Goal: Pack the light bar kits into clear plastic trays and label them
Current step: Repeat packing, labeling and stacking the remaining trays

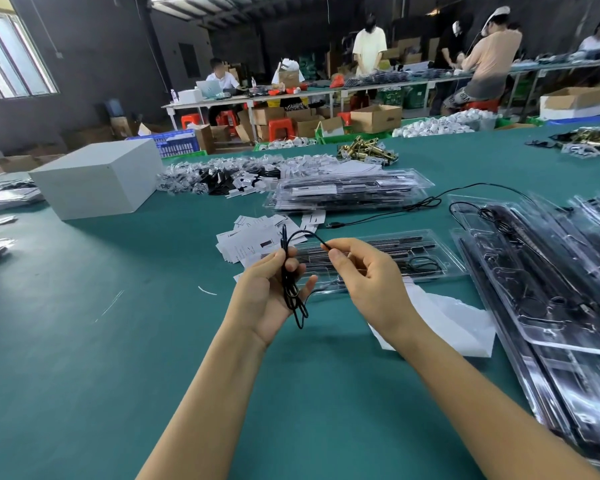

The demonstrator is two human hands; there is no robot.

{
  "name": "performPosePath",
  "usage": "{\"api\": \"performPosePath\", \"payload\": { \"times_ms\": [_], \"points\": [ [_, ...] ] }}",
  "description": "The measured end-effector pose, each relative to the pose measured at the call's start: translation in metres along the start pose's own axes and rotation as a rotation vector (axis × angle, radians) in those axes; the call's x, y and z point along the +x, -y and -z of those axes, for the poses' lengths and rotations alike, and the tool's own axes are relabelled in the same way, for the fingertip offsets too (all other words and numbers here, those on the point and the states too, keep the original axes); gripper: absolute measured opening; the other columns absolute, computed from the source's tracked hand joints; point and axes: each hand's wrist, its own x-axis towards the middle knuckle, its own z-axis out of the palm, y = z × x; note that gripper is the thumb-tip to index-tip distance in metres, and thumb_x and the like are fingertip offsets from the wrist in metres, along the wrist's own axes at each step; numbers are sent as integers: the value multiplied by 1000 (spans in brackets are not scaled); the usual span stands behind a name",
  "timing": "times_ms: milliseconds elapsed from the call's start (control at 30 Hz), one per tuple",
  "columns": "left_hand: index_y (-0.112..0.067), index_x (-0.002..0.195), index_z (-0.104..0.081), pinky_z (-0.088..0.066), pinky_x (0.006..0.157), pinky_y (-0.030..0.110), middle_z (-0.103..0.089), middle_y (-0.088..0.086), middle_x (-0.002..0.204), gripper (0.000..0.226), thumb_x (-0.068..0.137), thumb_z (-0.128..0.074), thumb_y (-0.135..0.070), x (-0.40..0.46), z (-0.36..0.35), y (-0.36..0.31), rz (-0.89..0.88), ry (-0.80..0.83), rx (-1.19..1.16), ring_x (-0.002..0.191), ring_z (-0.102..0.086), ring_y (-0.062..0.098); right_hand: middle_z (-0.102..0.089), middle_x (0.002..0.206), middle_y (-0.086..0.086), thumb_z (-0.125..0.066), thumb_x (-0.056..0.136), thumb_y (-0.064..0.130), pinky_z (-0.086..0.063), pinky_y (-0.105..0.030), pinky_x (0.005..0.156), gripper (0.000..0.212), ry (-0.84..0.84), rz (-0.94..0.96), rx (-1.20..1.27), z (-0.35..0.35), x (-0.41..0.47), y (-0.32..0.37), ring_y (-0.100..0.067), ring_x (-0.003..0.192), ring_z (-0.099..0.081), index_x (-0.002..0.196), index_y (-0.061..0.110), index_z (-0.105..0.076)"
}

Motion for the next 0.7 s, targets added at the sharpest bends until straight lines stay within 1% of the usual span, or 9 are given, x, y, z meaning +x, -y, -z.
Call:
{"api": "performPosePath", "payload": {
  "times_ms": [67, 133, 167, 267, 333, 400, 500, 600, 700],
  "points": [
    [-10, 82, -60, -55, 83, 46, -60, 2, 70, 23, 99, -45, -15, 1, 0, 2, 19, 16, -52, 80, -64, 18, -52, 51, 20, -59, 95, 17, -32, -11, 51, 16, -13, 42, -61, -5, -3, -1, -3, 49, -44, 105, 16, -71],
    [-10, 81, -59, -51, 89, 53, -66, 7, 83, 24, 99, -43, -14, 1, 0, 3, 40, 50, -90, 94, -64, 25, -58, 58, 28, -59, 94, 14, -36, -8, 55, 18, -21, 81, -104, -9, -7, 1, 1, 54, -51, 107, 18, -72],
    [-9, 81, -60, -52, 87, 54, -67, 9, 88, 25, 99, -43, -13, 1, -1, 4, 49, 55, -99, 96, -65, 27, -63, 66, 26, -59, 94, 14, -38, -9, 58, 20, -23, 95, -126, -11, -8, 3, 1, 58, -54, 108, 20, -72],
    [-7, 82, -61, -57, 74, 49, -69, 11, 89, 24, 98, -44, -11, 0, -3, 6, 49, 57, -100, 86, -69, 26, -73, 88, 6, -57, 95, 15, -48, -22, 67, 24, -9, 150, -245, -14, -11, 3, -4, 69, -59, 116, 19, -69],
    [-6, 82, -61, -59, 64, 41, -71, 10, 87, 23, 99, -45, -10, -1, -4, 8, 28, 43, -93, 77, -70, 23, -73, 92, -2, -55, 96, 16, -52, -36, 72, 26, 9, 180, -318, -14, -12, 2, -17, 78, -65, 120, 16, -67],
    [-4, 87, -61, -58, 61, 32, -73, 10, 92, 22, 99, -44, -9, -1, -6, 9, 5, 22, -64, 74, -68, 20, -71, 89, -5, -53, 97, 18, -50, -40, 70, 28, 29, 206, -394, -14, -14, 2, -23, 80, -63, 121, 16, -66],
    [-1, 100, -59, -59, 69, 30, -72, 10, 98, 19, 100, -42, -10, -1, -9, 14, -40, -10, -21, 84, -68, 21, -67, 88, -6, -49, 99, 20, -48, -41, 67, 31, 64, 237, -481, -17, -18, 2, -27, 81, -61, 126, 16, -62],
    [-4, 93, -58, -55, 83, 35, -71, 12, 97, 18, 100, -43, -10, 0, -11, 20, -78, -64, -20, 95, -64, 27, -67, 90, -7, -48, 99, 20, -49, -41, 67, 31, 79, 239, -492, -19, -20, 2, -29, 84, -61, 126, 14, -61],
    [-3, 96, -57, -45, 103, 44, -67, 16, 103, 15, 100, -45, -9, 1, -11, 21, -81, -101, -20, 106, -59, 31, -64, 88, -7, -49, 98, 20, -49, -43, 67, 30, 98, 239, -478, -19, -19, 0, -28, 82, -60, 125, 12, -62]
  ]
}}
